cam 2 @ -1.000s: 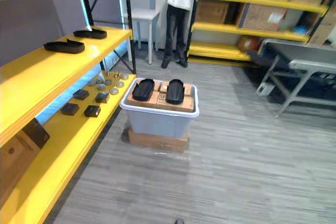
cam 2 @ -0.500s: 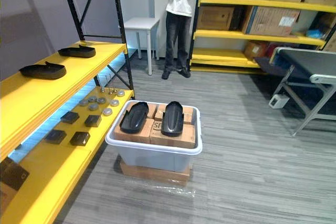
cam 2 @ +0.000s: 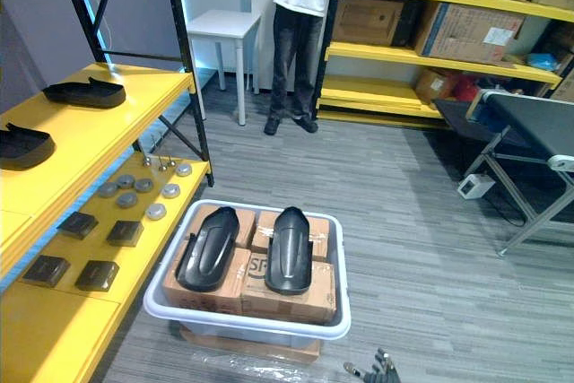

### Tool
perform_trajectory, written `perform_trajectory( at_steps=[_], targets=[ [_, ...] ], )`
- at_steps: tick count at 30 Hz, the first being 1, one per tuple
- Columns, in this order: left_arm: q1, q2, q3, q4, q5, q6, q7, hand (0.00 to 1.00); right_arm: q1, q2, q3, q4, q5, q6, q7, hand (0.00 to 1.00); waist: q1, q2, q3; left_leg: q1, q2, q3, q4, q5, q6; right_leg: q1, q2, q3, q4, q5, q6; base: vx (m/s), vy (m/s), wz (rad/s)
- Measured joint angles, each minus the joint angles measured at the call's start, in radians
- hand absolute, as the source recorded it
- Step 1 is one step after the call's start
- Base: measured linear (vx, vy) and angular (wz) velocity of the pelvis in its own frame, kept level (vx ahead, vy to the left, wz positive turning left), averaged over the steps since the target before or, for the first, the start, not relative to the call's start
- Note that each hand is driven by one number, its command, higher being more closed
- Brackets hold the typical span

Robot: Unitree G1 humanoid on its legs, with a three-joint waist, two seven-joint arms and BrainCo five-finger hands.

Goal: Walk over and take plastic housings, then place them on the shelf

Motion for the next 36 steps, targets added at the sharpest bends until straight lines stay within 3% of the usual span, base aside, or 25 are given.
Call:
perform_trajectory(
  at_steps=[2, 5, 8, 12, 19, 24, 29, 36],
  targets=[
    [0.013, -0.032, -0.019, 0.001, 0.000, -0.002, 0.006, 0.00, -0.010, -0.011, 0.035, -0.092, -0.072, -0.003, -0.025, 0.00, 0.016, 0.030, 0.012, -0.035, -0.014, -0.017, -0.021, -0.001, -0.005, -0.008, 0.042, 0.008, -0.055, 0.011, -0.020, 0.17, -0.144, -0.27],
    [0.005, -0.042, -0.047, -0.008, -0.002, -0.003, 0.018, 0.00, -0.026, -0.009, 0.094, -0.175, -0.131, -0.015, -0.051, 0.00, 0.025, 0.031, 0.051, -0.045, 0.001, -0.014, -0.025, 0.006, -0.011, -0.010, 0.064, 0.005, -0.084, 0.016, -0.028, 0.12, -0.093, -0.05],
    [-0.025, -0.035, -0.081, -0.009, 0.001, -0.009, 0.035, 0.00, -0.103, -0.006, 0.139, -0.196, -0.172, -0.027, -0.095, 0.00, 0.025, 0.036, 0.094, -0.099, -0.008, -0.015, -0.003, 0.006, -0.011, -0.037, 0.058, 0.004, -0.115, 0.042, -0.026, 0.03, 0.035, -0.02],
    [-0.094, -0.030, -0.139, -0.010, 0.000, -0.021, 0.066, 0.00, -0.259, -0.001, 0.214, -0.207, -0.192, -0.027, -0.164, 0.00, 0.049, 0.042, 0.177, -0.173, -0.030, -0.023, 0.056, 0.005, -0.010, -0.047, 0.035, 0.002, -0.192, 0.100, -0.020, -0.03, 0.076, 0.04],
    [-0.170, -0.027, -0.224, -0.019, -0.001, -0.033, 0.100, 0.00, -0.507, 0.003, 0.217, -0.215, -0.242, -0.016, -0.301, 0.00, 0.075, 0.060, 0.253, -0.286, -0.044, -0.072, 0.113, -0.007, 0.010, -0.097, 0.019, -0.025, -0.225, 0.135, -0.014, -0.07, 0.047, 0.14],
    [-0.189, -0.026, -0.257, -0.022, -0.022, -0.044, 0.111, 0.00, -0.700, -0.019, 0.131, -0.142, -0.263, 0.009, -0.390, 0.00, 0.091, 0.074, 0.270, -0.332, -0.052, -0.085, 0.125, -0.007, 0.011, -0.133, 0.013, -0.026, -0.225, 0.149, -0.012, -0.08, 0.038, 0.05],
    [-0.203, -0.027, -0.274, -0.018, -0.047, -0.052, 0.113, 0.00, -0.875, -0.111, 0.072, -0.026, -0.263, 0.031, -0.444, 0.00, 0.105, 0.100, 0.284, -0.375, -0.049, -0.109, 0.145, -0.004, 0.015, -0.155, 0.016, -0.048, -0.224, 0.160, -0.018, -0.07, 0.008, 0.11],
    [-0.211, -0.024, -0.275, -0.007, -0.071, -0.055, 0.132, 0.00, -1.006, -0.202, 0.074, 0.173, -0.249, 0.060, -0.444, 0.00, 0.121, 0.117, 0.294, -0.419, -0.047, -0.113, 0.176, -0.004, 0.017, -0.183, 0.019, -0.047, -0.224, 0.175, -0.021, -0.06, 0.007, 0.00]
  ],
)
